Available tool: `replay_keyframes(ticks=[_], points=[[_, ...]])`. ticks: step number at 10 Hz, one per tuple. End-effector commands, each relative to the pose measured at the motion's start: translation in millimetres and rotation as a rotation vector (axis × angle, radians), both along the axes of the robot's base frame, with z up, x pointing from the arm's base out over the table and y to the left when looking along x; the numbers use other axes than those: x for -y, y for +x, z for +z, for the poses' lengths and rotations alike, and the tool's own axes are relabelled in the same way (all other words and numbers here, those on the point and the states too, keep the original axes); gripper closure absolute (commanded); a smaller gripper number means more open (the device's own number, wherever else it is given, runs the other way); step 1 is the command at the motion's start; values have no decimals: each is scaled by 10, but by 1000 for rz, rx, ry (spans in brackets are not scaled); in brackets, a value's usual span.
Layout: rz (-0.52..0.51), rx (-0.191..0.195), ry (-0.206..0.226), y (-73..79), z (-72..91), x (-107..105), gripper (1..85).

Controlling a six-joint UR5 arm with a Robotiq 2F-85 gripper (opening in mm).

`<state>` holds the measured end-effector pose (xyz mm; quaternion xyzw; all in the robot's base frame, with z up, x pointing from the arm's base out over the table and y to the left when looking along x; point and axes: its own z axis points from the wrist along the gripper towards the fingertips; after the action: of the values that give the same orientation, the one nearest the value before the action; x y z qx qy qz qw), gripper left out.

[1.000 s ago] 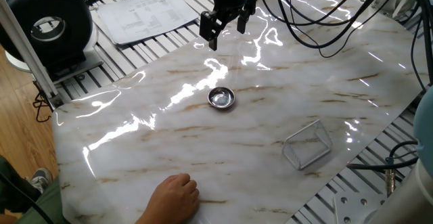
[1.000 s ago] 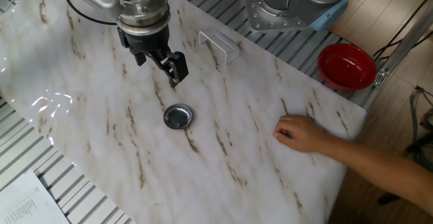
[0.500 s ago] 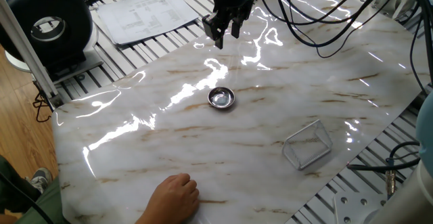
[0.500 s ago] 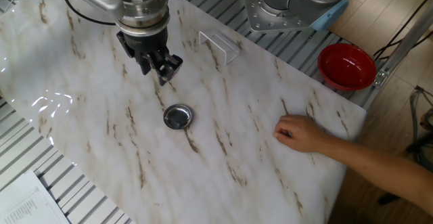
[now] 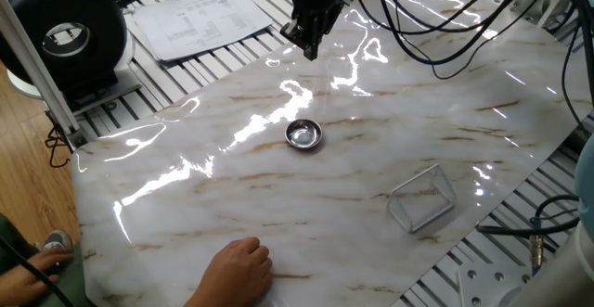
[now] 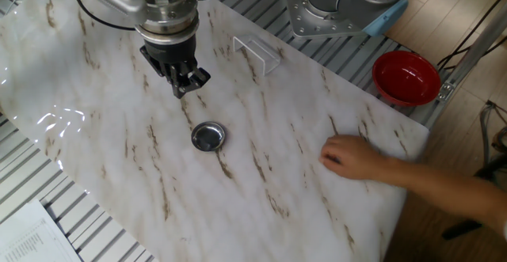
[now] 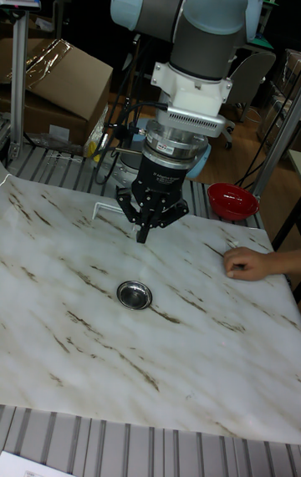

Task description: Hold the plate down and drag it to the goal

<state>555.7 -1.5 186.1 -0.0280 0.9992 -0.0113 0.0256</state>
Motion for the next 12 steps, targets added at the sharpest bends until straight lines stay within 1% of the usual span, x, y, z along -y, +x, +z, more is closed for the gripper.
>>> replay_keyframes(ticks=[1, 3, 5, 10, 11, 12], points=[[-14, 20, 23, 23, -24, -50, 837], [-2, 24, 16, 7, -50, -21, 837], [3, 38, 39, 12, -87, -49, 837], [-11, 35, 57, 2, -90, -90, 837], [-2, 39, 53, 14, -89, -82, 837], [11, 55, 72, 53, -83, -133, 837]])
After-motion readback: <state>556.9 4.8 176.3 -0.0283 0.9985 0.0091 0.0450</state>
